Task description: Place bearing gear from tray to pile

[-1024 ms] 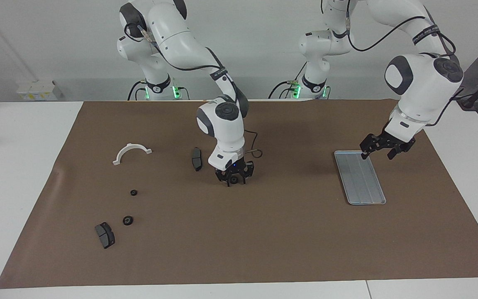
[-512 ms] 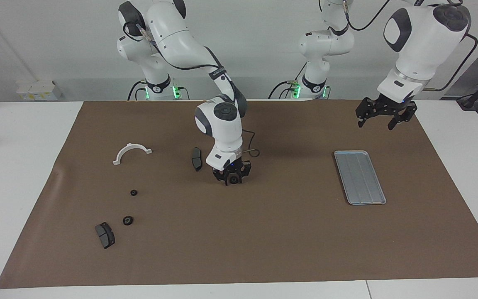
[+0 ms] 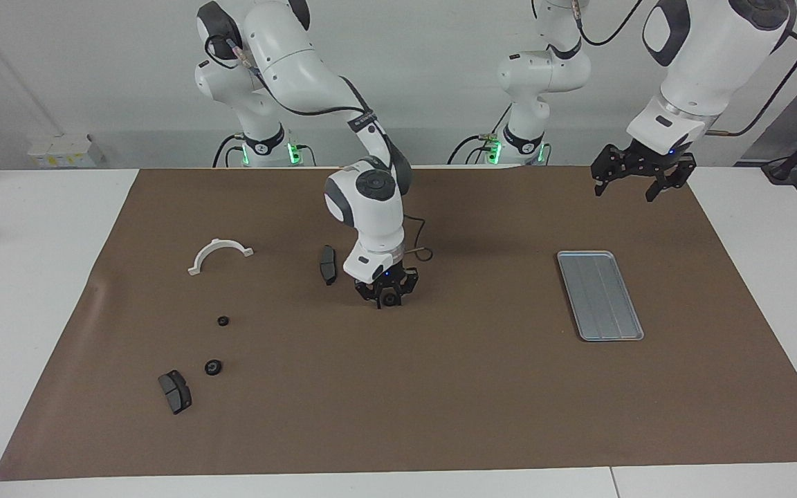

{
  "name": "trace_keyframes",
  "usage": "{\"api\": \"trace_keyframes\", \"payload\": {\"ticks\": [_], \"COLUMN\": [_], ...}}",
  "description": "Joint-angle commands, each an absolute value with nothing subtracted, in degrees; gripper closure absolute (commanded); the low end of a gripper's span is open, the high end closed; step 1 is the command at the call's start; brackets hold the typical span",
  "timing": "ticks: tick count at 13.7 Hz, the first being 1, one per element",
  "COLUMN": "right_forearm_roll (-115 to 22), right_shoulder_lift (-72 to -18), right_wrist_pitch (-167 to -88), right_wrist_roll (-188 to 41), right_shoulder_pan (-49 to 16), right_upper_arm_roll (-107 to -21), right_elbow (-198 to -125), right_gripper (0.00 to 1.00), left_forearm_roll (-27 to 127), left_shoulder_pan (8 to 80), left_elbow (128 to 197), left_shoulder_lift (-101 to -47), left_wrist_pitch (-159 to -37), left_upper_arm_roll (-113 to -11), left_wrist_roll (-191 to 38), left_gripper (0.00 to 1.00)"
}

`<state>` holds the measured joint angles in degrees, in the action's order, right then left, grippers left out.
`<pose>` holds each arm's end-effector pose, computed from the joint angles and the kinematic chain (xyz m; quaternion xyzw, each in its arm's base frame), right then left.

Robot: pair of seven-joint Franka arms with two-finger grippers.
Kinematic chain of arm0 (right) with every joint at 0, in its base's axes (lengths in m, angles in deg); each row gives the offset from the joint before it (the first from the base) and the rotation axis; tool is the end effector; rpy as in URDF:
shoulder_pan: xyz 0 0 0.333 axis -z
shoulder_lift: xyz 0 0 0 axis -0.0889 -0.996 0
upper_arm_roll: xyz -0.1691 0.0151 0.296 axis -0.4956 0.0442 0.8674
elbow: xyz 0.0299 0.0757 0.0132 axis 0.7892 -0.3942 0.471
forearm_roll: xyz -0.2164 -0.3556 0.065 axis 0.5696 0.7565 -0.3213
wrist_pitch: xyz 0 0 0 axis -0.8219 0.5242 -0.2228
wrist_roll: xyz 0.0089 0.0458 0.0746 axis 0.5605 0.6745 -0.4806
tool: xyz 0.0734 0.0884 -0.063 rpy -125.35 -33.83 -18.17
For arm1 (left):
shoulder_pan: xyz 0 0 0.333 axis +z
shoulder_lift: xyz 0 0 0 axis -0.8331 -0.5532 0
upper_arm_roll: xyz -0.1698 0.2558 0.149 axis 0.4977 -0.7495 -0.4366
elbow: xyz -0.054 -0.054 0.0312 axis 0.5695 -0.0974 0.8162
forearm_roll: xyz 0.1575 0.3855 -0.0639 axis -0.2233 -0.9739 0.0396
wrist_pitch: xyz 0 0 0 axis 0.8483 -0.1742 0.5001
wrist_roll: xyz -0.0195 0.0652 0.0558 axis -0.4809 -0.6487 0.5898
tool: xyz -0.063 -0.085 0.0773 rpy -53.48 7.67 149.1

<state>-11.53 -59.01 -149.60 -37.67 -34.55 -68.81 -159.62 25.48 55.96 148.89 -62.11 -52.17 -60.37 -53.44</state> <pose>0.6073 0.3724 0.2683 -0.9950 -0.0619 -0.0754 0.0212 0.5705 -0.0544 0.5982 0.9935 -0.1130 -0.0121 0.0053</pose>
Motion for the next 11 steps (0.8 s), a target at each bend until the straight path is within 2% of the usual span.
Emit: {"api": "trace_keyframes", "payload": {"ticks": [1, 4, 6, 9, 11], "right_forearm_roll": [-11.3, -11.3, -11.3, -11.3, -11.3], "right_shoulder_lift": [-57.3, -57.0, -57.0, -56.3, -52.3], "right_wrist_pitch": [-150.3, -150.3, -150.2, -149.0, -144.3], "right_wrist_roll": [-38.8, -38.9, -38.9, -40.4, -46.0], "right_shoulder_pan": [-34.1, -34.1, -34.0, -32.7, -28.1], "right_upper_arm_roll": [-68.3, -68.3, -68.4, -68.9, -68.7], "right_elbow": [-162.1, -162.6, -162.4, -162.0, -162.1], "right_gripper": [0.54, 0.63, 0.76, 0.81, 0.82], "left_forearm_roll": [24.5, 24.5, 24.5, 24.5, 24.5], "left_shoulder_pan": [55.8, 57.4, 57.9, 57.8, 57.7], "left_elbow": [149.9, 150.0, 150.0, 150.0, 149.9], "left_shoulder_lift": [-61.5, -61.5, -61.5, -61.5, -61.5], "left_wrist_pitch": [-51.8, -51.7, -51.7, -51.7, -52.0], "left_upper_arm_roll": [-60.8, -61.2, -61.2, -61.2, -61.1], "left_wrist_roll": [-53.3, -53.3, -53.3, -53.3, -53.4], "left_gripper": [0.0, 0.0, 0.0, 0.0, 0.0]}}
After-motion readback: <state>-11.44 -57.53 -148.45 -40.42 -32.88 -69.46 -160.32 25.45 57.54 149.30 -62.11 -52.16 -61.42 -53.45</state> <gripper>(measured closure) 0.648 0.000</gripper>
